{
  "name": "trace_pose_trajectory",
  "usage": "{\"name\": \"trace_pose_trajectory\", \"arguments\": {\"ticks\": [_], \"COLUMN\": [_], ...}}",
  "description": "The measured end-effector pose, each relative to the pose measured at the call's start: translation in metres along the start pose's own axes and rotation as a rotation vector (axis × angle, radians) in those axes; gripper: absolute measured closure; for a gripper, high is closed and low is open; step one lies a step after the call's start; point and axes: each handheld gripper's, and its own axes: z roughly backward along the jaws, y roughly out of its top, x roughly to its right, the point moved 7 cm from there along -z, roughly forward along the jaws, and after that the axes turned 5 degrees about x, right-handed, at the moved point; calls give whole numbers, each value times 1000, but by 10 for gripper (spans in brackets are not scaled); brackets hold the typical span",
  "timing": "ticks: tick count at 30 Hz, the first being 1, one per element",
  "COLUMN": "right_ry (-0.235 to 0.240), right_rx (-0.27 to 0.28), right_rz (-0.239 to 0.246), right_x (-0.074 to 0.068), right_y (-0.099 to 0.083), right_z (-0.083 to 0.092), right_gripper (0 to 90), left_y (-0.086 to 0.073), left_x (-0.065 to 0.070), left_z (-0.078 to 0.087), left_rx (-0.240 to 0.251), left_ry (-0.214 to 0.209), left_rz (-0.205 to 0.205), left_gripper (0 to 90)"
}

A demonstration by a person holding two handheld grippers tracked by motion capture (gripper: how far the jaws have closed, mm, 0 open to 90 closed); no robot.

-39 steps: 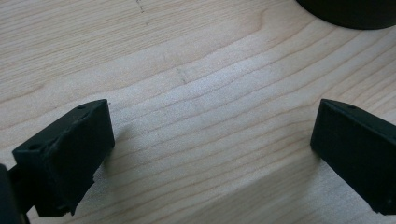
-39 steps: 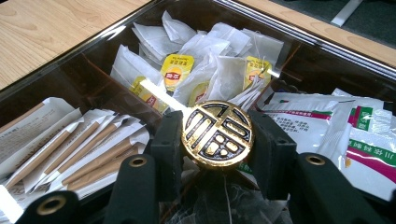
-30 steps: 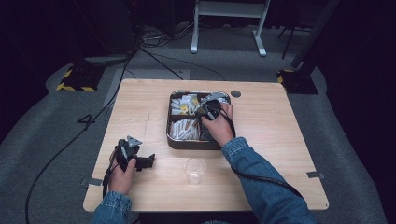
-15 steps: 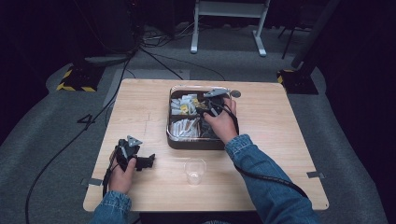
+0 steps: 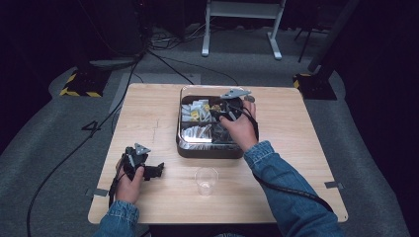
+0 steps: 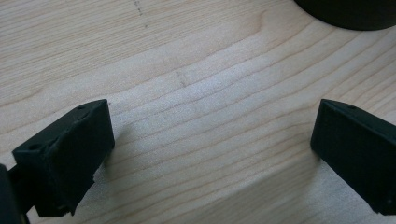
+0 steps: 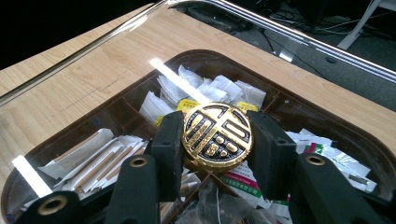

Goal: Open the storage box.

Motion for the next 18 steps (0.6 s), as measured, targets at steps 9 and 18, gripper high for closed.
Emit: {"name": "trace_pose_trajectory", "arguments": {"ticks": [9, 18], "right_ry": [-18, -56], "right_rx": [9, 13], "right_rz": [-5, -23], "right_x": [16, 42], "right_y": [-3, -10], "right_z": [24, 53], "right_gripper": [590, 590], "left_y": [0, 0], "left_x": [0, 0], "left_z": [0, 0], "left_rx": [-1, -1], "left_ry": [-1, -1], "left_rz": [0, -1], "left_gripper": [0, 0]}}
